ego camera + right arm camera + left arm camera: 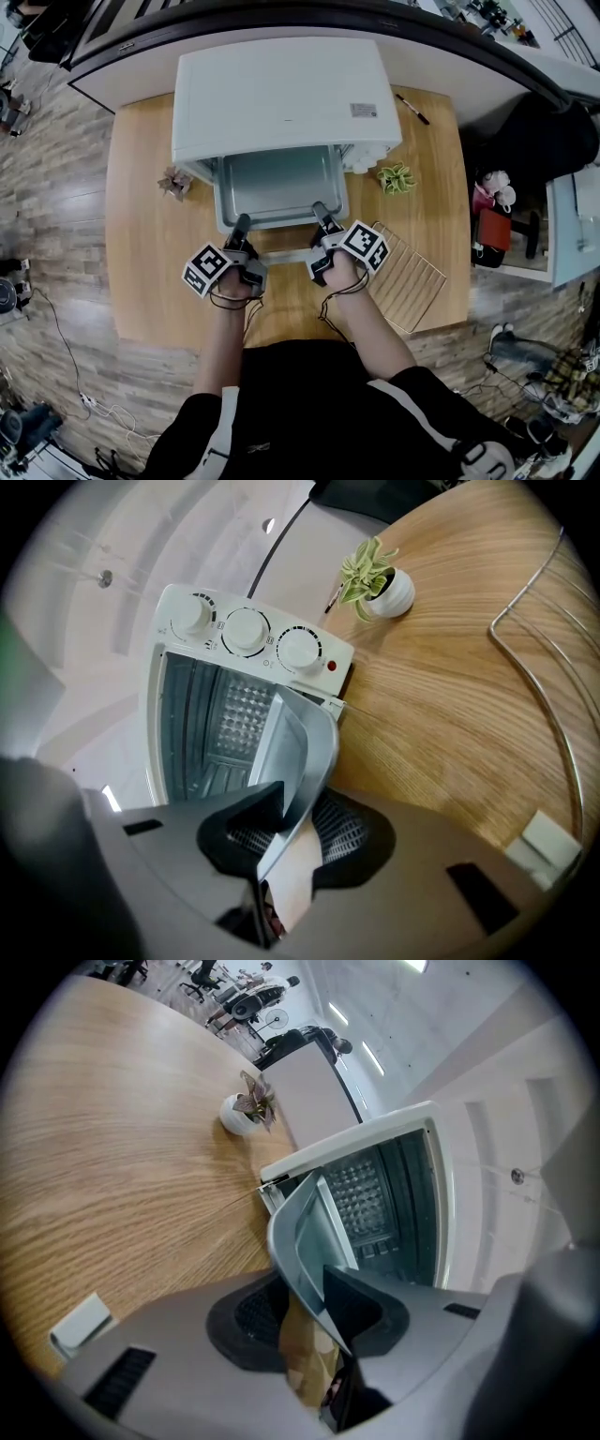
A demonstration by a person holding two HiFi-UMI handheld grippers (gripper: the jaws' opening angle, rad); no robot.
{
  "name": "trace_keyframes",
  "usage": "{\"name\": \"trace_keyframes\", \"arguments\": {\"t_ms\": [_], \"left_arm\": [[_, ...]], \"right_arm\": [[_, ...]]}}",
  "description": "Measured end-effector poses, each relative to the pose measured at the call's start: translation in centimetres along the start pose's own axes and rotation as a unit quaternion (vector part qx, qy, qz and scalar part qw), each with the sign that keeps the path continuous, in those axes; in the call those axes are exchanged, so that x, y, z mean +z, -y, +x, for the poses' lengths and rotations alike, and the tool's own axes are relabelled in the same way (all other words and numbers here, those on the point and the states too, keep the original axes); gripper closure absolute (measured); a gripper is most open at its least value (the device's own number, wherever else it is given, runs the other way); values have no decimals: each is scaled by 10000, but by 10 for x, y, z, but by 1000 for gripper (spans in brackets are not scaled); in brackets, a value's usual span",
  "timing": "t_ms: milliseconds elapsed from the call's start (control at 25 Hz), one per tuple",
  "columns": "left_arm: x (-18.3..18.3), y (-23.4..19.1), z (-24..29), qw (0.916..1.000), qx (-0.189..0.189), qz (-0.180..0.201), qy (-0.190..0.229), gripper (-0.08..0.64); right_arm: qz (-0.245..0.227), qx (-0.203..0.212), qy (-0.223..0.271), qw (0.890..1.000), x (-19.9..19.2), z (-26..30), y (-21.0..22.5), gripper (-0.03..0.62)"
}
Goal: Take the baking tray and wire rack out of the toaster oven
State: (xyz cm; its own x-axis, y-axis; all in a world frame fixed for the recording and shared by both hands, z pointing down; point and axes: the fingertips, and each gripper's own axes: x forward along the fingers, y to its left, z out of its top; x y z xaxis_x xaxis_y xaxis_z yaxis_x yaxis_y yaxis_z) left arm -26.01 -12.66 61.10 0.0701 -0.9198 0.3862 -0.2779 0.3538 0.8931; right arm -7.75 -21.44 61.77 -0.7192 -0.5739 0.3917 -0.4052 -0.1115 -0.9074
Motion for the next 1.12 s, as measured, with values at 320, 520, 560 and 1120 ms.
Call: {"name": "trace_keyframes", "arguments": {"t_ms": [320, 520, 560, 1120], "left_arm": [[-12, -1, -16, 9996, 140, 212, -119, 430], [-20, -3, -25, 9995, 183, 227, -128, 430], [-21, -3, -27, 9995, 195, 230, -132, 430], [-43, 7, -63, 9995, 144, 169, -205, 430]], "right_arm": [[-58, 97, -18, 9999, -7, -16, 1, 489], [-21, 99, -2, 9999, -11, -26, 4, 489], [-31, 98, -9, 9999, -13, -28, 4, 489], [-397, 284, 10, 9988, -23, -69, -9, 482]]}}
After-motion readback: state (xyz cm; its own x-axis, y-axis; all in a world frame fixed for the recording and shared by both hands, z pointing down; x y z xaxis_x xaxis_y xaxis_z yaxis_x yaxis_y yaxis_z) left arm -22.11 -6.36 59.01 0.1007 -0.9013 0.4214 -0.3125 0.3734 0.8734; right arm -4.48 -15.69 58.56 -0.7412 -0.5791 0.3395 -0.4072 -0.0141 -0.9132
